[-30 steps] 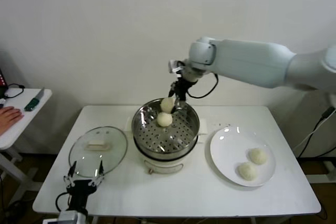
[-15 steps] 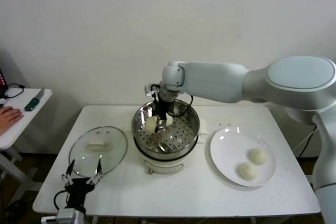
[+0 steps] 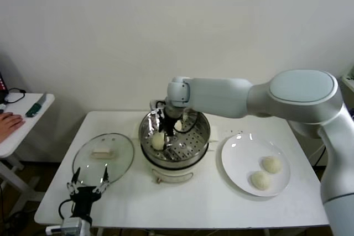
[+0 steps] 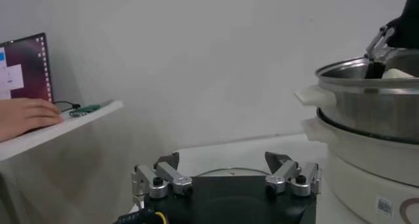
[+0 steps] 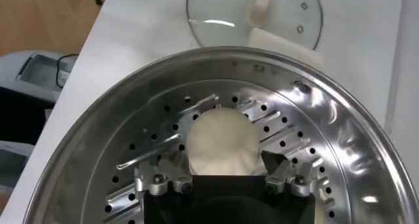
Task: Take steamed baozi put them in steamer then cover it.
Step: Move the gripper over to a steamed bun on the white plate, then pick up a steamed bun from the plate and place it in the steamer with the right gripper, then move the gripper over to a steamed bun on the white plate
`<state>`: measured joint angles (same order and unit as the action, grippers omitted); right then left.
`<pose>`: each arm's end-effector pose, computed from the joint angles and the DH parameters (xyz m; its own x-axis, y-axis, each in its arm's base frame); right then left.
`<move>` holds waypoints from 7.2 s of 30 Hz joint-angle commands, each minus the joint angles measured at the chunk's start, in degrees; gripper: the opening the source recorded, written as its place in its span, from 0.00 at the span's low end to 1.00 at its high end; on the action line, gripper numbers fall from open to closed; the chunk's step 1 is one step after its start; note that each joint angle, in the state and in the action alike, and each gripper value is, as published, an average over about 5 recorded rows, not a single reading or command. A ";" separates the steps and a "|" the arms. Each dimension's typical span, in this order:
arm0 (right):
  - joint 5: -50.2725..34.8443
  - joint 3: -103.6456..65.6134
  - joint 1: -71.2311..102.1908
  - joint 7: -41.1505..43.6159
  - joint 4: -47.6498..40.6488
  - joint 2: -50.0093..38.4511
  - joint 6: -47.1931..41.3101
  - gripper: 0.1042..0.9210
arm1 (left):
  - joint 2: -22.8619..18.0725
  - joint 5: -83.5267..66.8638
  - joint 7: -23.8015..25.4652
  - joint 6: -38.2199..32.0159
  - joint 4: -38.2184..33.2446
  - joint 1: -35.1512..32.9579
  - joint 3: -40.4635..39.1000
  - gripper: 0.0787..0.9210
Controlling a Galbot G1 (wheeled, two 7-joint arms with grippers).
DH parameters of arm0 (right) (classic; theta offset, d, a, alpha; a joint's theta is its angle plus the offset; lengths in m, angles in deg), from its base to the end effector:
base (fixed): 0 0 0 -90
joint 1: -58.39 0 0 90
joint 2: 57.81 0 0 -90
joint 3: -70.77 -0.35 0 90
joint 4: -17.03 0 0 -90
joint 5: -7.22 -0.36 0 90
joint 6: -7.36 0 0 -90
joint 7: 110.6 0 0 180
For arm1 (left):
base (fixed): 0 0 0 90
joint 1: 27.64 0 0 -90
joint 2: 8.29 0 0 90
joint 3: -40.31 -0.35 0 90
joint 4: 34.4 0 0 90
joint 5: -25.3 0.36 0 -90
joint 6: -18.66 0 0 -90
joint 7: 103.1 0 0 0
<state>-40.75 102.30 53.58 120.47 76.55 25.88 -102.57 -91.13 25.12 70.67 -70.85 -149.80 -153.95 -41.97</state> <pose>0.5701 0.2043 -0.1148 -0.0357 -0.2728 0.9614 -0.9558 -0.2716 -0.1126 0.1480 0.0677 -0.3428 -0.9710 -0.1747 0.1630 -0.1419 0.9705 0.1949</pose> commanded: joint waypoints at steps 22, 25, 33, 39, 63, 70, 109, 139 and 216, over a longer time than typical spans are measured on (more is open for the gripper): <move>18.10 -0.31 -13.38 7.81 25.97 -39.75 3.59 0.88 | 0.46 -0.56 0.08 1.66 -0.24 -0.97 -0.45 0.88; 22.58 -0.57 -10.15 7.79 28.21 -45.11 3.61 0.88 | 0.38 -0.11 0.27 1.79 -0.43 -1.25 -0.41 0.88; 32.64 -4.24 2.44 7.81 27.87 -53.94 4.11 0.88 | -0.36 1.10 1.08 2.18 -1.37 -2.17 -0.01 0.88; 37.74 -9.14 11.46 8.02 25.58 -55.95 4.77 0.88 | -0.71 1.23 0.98 2.31 -1.60 -2.45 0.78 0.88; 41.40 -17.85 24.35 8.09 18.71 -50.85 5.73 0.88 | -1.45 2.03 0.38 2.28 -0.76 -2.89 1.50 0.88; 41.29 -17.83 24.11 8.34 16.96 -48.47 6.00 0.88 | -1.40 2.09 0.31 2.26 -0.38 -2.78 1.52 0.88; 53.96 -3.74 -17.79 13.17 22.26 -31.64 49.15 0.76 | -1.15 2.45 0.32 2.95 -1.26 -3.00 1.08 0.88; 55.83 -8.40 0.49 13.60 13.71 -2.88 52.15 0.77 | -0.91 1.11 0.30 2.81 -1.21 -3.65 1.89 0.88; 46.00 -26.94 29.05 8.71 7.71 -51.04 7.64 0.88 | -0.43 3.71 -0.39 4.38 -2.19 -4.95 0.16 0.88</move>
<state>3.54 80.85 75.05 128.85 87.47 -23.47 -94.10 -91.58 28.33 70.34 -66.63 -152.09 -158.89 -41.49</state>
